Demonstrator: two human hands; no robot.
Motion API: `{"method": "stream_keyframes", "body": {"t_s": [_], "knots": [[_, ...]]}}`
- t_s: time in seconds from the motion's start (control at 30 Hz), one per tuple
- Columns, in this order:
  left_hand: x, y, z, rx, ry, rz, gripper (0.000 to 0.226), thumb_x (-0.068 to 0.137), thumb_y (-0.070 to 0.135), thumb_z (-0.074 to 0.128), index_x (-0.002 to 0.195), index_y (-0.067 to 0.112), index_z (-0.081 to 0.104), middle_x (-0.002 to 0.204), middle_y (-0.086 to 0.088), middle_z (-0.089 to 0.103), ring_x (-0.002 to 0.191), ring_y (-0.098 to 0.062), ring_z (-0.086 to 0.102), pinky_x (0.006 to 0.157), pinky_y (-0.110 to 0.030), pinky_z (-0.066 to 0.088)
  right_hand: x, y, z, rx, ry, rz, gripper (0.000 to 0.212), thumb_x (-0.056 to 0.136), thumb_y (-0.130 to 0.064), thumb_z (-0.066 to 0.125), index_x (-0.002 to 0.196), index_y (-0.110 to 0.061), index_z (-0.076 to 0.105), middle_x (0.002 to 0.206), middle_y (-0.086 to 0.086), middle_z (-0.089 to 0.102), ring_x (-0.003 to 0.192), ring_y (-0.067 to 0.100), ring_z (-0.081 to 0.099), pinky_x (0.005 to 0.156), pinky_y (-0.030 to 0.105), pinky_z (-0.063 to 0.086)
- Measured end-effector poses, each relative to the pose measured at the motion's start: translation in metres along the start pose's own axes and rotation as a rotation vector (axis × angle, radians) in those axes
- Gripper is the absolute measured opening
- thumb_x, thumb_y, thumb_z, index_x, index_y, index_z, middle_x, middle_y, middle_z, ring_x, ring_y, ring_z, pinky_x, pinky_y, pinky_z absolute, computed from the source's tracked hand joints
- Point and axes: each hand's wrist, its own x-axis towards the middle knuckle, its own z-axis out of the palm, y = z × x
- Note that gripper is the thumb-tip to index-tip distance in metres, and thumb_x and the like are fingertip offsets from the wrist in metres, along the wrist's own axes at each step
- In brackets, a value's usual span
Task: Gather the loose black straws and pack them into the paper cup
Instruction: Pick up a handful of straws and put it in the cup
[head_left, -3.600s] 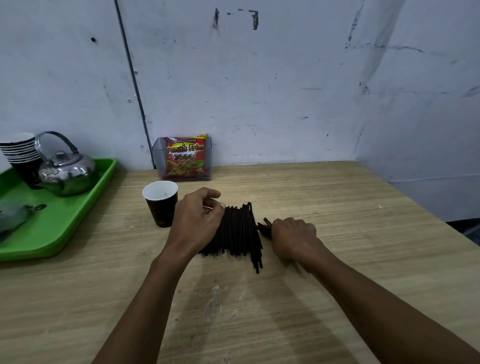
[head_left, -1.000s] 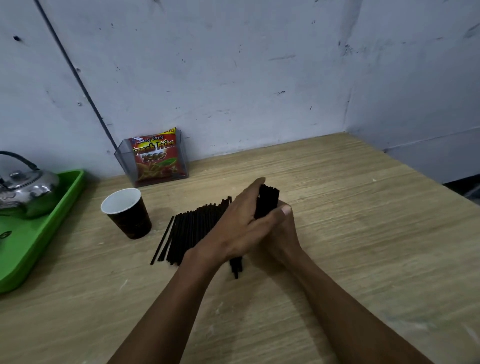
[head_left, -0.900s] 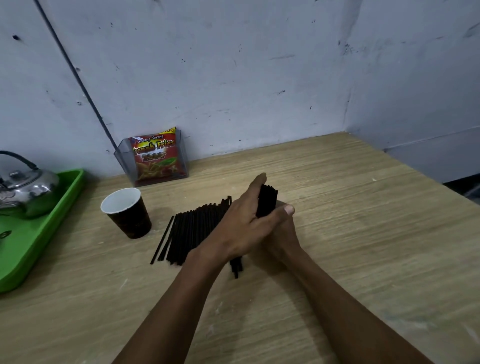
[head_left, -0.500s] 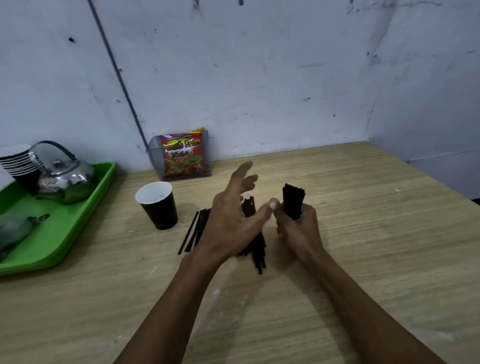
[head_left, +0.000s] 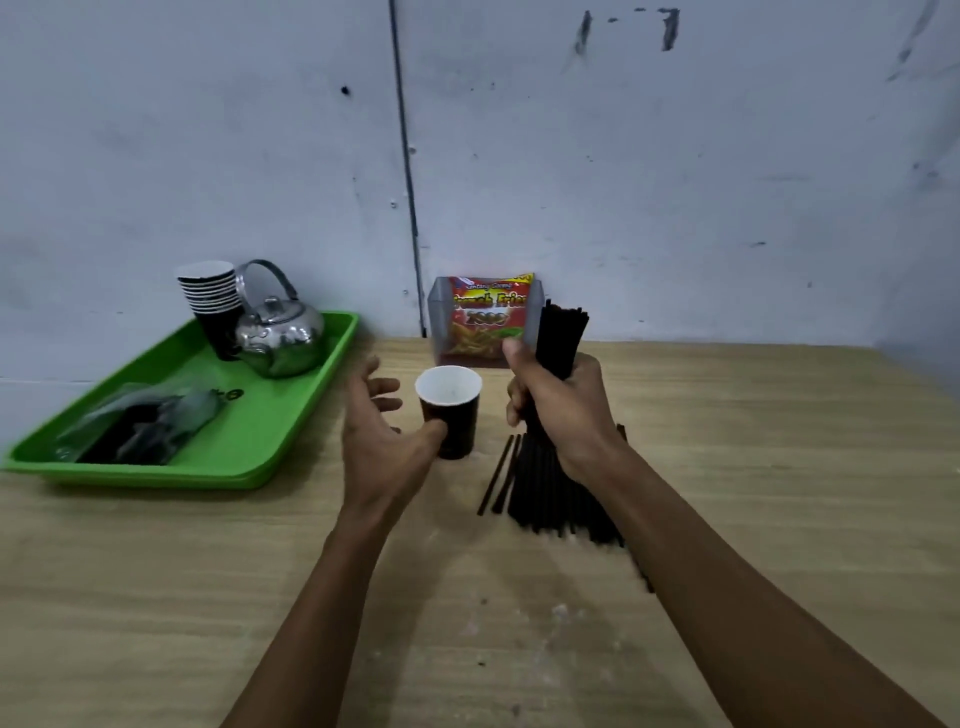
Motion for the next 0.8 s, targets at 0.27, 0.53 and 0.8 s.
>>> {"method": "stream_keyframes", "body": {"t_s": [0.27,0.53,0.8], "knots": [[0.01,-0.039,0.031,0.048,-0.242,-0.118,0.101,0.046,0.044,0.087,0.135,0.029,0.042,0.124,0.006,0.063,0.117,-0.017,0.06,0.094,-0.035,0.052,0.051,0.008,0.054,0.22,0.109,0.078,0.033,0.094,-0.025,0.063,0.065,-0.011,0.053,0.067,0.005,0.057,0.045,0.002,0.055,0.046,0.013,0.045],[0.016,-0.051,0.036,0.019,-0.233,-0.15,0.078,0.054,0.057,0.073,0.125,0.028,0.055,0.114,0.005,0.07,0.108,-0.017,0.065,0.09,-0.047,0.053,0.064,0.048,0.063,-0.199,-0.044,0.268,0.028,0.088,-0.035,0.07,0.09,-0.006,0.07,0.072,-0.001,0.062,0.072,0.012,0.06,0.068,0.026,0.046],[0.016,-0.049,0.032,0.013,-0.241,-0.156,0.074,0.055,0.054,0.073,0.121,0.026,0.056,0.108,0.006,0.072,0.1,-0.013,0.068,0.087,-0.045,0.056,0.054,0.047,0.059,-0.197,-0.063,0.276,0.018,0.077,-0.015,0.081,0.077,-0.012,0.063,0.08,0.001,0.069,0.072,0.007,0.064,0.063,0.021,0.045]]}}
